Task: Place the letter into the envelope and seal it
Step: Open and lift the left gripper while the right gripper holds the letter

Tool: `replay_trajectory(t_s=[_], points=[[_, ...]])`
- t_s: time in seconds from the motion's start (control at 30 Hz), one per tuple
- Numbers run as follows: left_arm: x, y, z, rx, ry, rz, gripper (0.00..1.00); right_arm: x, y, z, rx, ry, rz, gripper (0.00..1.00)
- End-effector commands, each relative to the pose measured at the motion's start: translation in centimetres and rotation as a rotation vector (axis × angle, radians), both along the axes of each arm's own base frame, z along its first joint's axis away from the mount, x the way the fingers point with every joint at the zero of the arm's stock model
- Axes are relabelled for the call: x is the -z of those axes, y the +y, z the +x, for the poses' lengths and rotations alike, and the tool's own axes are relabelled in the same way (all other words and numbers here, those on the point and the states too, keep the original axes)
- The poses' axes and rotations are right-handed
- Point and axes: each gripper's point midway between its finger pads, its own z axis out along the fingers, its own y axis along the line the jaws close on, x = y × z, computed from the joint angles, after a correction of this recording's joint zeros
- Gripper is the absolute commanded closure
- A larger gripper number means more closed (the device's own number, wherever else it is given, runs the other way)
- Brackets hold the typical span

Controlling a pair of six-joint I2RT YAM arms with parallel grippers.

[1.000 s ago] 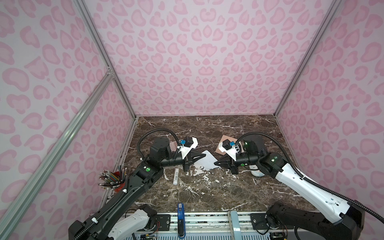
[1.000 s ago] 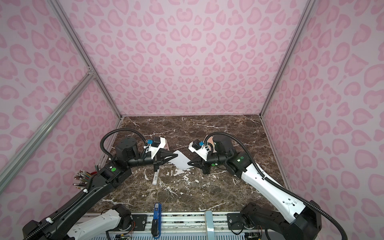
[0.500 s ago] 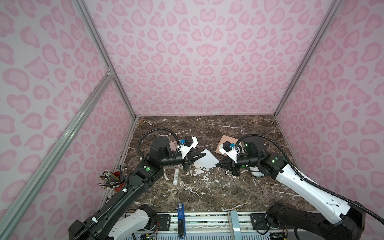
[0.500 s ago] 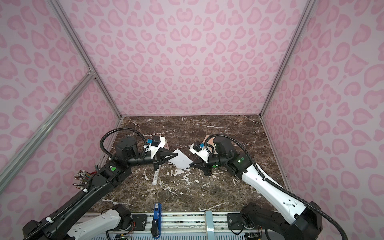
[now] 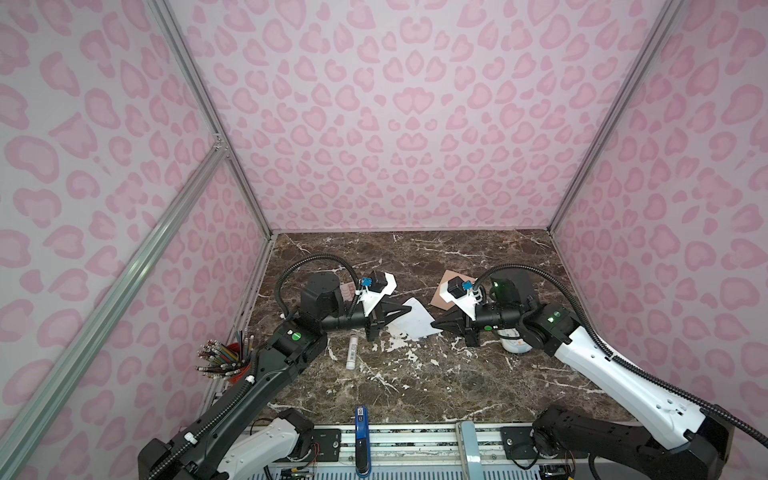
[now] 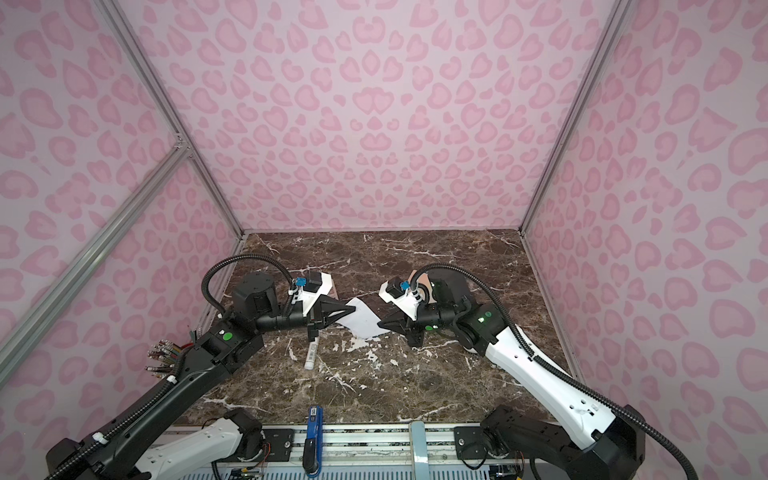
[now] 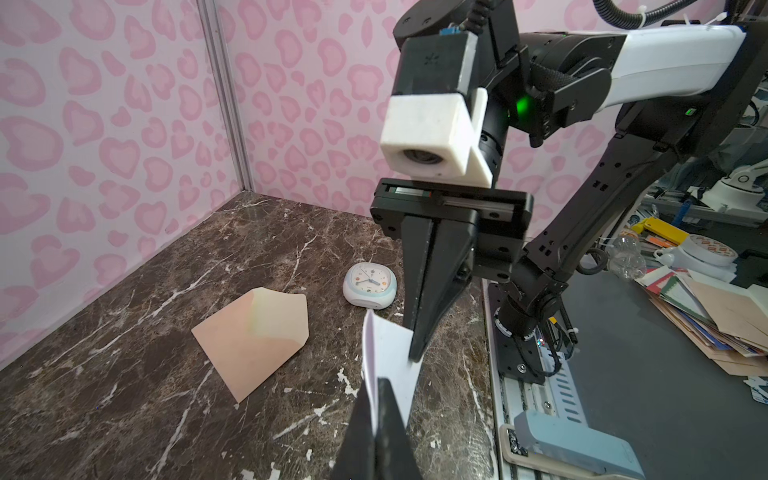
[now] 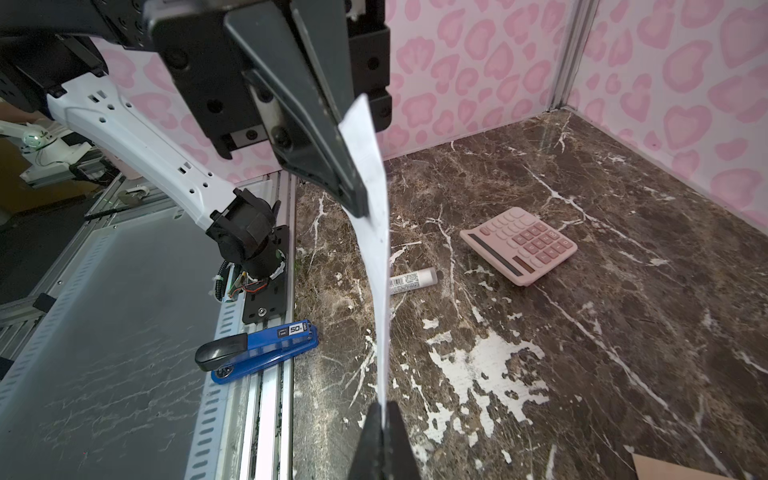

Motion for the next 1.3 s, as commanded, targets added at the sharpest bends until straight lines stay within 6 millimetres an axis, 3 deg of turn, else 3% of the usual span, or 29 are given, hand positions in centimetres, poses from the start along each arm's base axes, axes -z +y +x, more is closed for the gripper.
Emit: replay_trajectory(t_s=[0.0, 0.2, 0.33, 0.47, 0.63, 0.83, 1.03, 1.27], points=[[-0.5, 0.0, -0.1, 0.011, -0.019, -0.013, 0.96, 0.2, 0.3, -0.3, -0.021, 0.021, 0.012, 1.0], [-0.5, 0.1, 0.4, -0.019, -0.021, -0.013, 0.95, -0.1, 0.5, -0.4, -0.012, 0.027, 0.035, 1.0], [-0.7, 0.5, 1.6, -0.099, -0.04, -0.006, 0.39, -0.2, 0.3, -0.2, 0.016, 0.06, 0.04, 1.0], [-1.0, 1.6, 3.5, -0.233, -0.062, -0.006, 0.22, 0.0, 0.0, 0.2, 0.07, 0.121, 0.043, 1.0], [-1.8, 4.5, 6.4, -0.469, -0.082, 0.01, 0.17, 0.5, -0.3, 0.9, 0.15, 0.208, 0.038, 1.0], [-3.3, 8.5, 7.2, -0.681, -0.123, -0.001, 0.16, 1.0, -0.4, 3.0, 0.309, 0.315, 0.07, 1.0], [-3.6, 12.6, 6.5, -0.866, -0.127, -0.008, 0.16, 3.4, 0.2, 6.5, 0.522, 0.496, 0.073, 1.0], [-1.9, 14.1, 4.8, -0.896, -0.111, -0.021, 0.16, 7.5, 4.0, 7.9, 0.624, 0.626, 0.017, 1.0]])
